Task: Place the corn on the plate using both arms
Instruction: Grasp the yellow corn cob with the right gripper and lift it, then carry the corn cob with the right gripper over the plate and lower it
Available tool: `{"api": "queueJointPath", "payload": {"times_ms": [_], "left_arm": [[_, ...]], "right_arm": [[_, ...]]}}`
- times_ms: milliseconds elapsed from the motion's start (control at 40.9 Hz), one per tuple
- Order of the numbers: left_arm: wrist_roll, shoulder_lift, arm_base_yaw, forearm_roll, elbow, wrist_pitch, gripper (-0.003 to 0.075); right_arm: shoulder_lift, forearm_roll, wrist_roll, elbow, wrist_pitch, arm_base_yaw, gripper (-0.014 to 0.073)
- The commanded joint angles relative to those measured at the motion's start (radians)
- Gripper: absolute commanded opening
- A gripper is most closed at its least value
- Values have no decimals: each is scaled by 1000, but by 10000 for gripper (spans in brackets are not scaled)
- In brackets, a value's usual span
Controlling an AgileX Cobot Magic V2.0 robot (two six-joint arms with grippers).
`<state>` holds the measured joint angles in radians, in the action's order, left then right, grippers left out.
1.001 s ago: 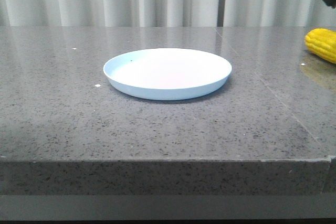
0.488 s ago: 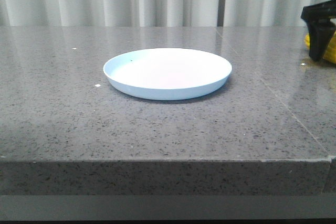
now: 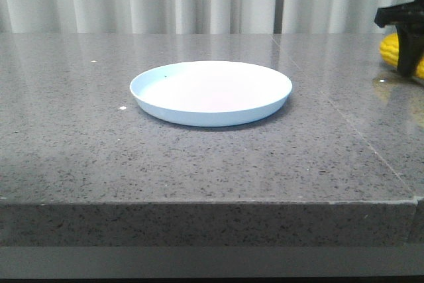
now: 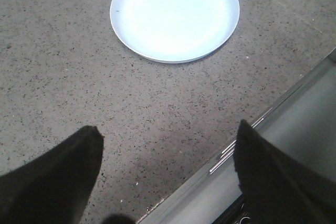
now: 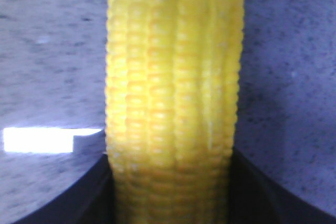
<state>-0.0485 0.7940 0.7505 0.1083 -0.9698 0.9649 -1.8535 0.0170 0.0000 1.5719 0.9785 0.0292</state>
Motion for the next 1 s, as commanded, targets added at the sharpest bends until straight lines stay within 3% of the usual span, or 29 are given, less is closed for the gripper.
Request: {"api": "queueJointPath", "payload": {"times_ms": [0,244,464,635,806,904,977], "left_arm": [[-7,1,9,4,-26,-66,512],[-7,1,9,4,-26,-66,512],[-7,1,9,4,-26,-66,512],[-7,1,9,4,-26,-66,512],[-7,1,9,4,-26,-66,512],[-7,1,9,4,-26,-66,512],[-7,1,9,4,-26,-66,512]], "right_arm": [[124,67,-46,36,-6,-49,231],[244,177,-69,36,22,-273,231],[216,277,28,36,-3,-425,242],[148,285,111,36,-69,-472,242],[77,390,133,36,-155,-476,245],[51,409,133,36,-183,-476,311],[36,407,131,36,-186,-476,414]]}}
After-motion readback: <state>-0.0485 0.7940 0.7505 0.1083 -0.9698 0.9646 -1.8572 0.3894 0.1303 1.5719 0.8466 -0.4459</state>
